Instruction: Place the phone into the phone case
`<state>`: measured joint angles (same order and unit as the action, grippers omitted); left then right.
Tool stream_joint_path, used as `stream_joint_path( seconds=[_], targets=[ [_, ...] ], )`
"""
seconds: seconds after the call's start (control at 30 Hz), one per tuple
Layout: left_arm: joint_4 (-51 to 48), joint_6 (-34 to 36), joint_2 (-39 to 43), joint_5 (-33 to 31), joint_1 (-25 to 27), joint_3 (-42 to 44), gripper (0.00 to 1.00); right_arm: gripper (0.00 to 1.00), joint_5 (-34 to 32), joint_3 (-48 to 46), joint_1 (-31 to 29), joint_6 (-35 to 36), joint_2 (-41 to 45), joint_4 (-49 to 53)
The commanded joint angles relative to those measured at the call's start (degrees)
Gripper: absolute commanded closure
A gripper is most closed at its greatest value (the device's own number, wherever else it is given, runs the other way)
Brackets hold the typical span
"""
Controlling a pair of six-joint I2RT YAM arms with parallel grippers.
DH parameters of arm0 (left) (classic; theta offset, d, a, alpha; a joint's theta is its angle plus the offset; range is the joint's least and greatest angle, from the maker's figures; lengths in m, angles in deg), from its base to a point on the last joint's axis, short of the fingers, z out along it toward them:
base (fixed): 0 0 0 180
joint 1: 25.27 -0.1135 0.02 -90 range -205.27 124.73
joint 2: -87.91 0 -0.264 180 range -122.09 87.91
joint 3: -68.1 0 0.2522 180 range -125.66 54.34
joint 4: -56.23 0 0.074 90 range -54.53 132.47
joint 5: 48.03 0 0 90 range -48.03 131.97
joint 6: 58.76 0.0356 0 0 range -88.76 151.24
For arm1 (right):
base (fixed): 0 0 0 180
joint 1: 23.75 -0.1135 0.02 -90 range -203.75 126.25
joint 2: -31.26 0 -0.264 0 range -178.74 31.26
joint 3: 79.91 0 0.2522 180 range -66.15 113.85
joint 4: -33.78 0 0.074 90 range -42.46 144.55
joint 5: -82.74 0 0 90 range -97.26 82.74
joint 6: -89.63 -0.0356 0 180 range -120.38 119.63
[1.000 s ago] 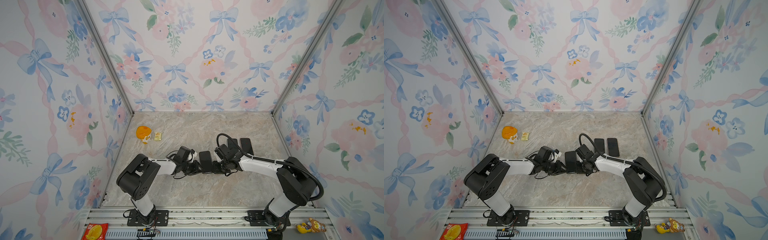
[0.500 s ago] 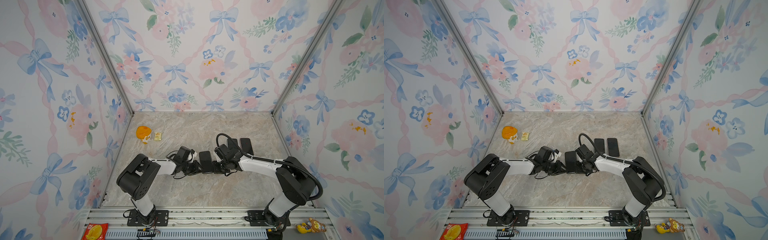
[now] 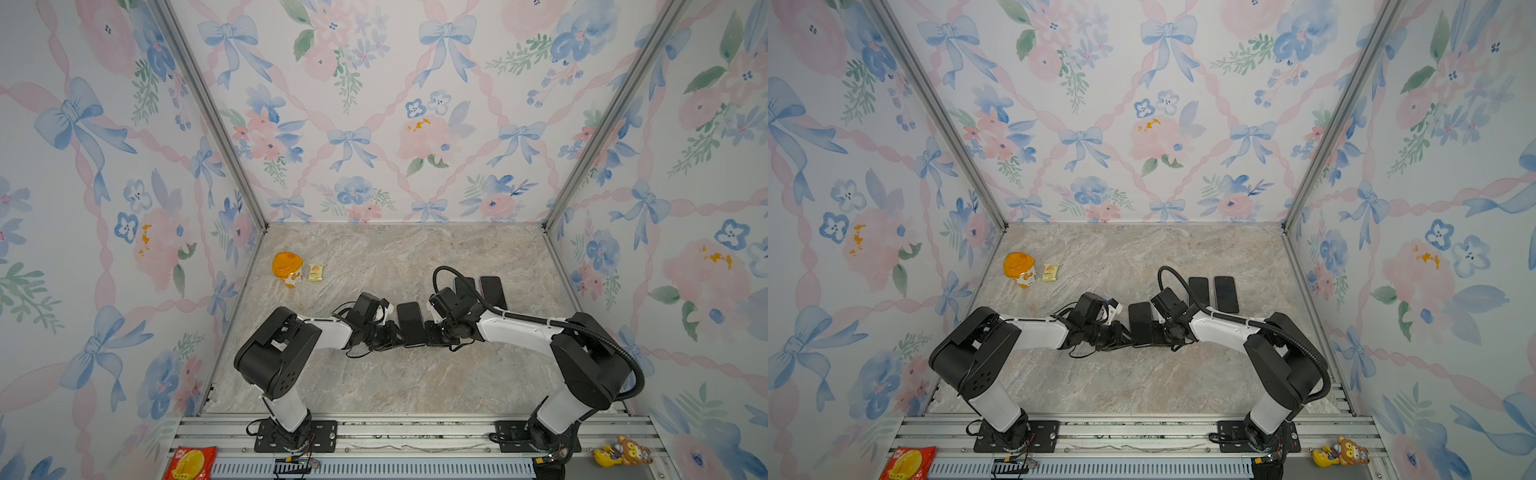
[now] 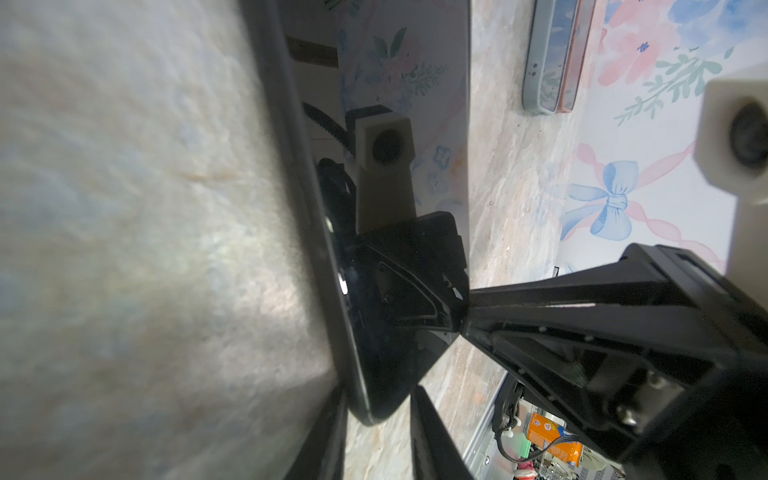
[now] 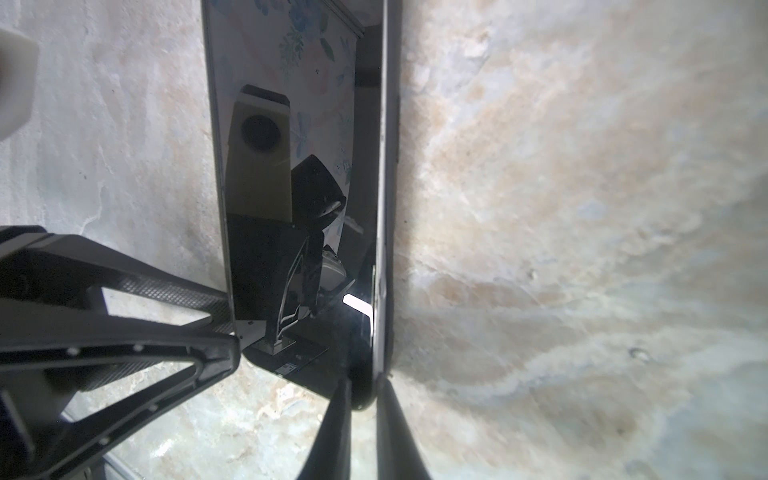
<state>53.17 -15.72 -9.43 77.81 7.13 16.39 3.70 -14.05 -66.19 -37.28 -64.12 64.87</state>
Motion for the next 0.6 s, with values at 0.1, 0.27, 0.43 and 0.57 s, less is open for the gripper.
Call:
stream_joint_path(
  seconds=[0.1, 0.27, 0.43, 0.57],
  targets=[
    [-1.77, 0.64, -2.68, -1.91, -0.49, 1.88, 0.73, 0.87, 1.0, -1.87, -1.4, 0.02, -6.72, -1.67],
    [-1.21, 0.51, -2.99, -1.73, -0.57, 2.03, 0.73, 0.87, 0.6, -1.71, -1.87, -0.2, -7.76, -1.41],
    [-0.85, 0.46, -3.06, -1.48, -0.67, 2.25, 0.74, 0.88, -0.15, -1.71, -2.11, -0.4, -8.77, -1.06],
    [-0.7, 0.55, -3.09, -1.3, -0.76, 2.18, 0.74, 0.88, -0.81, -1.67, -2.43, -0.71, -9.11, -0.8]
  ],
)
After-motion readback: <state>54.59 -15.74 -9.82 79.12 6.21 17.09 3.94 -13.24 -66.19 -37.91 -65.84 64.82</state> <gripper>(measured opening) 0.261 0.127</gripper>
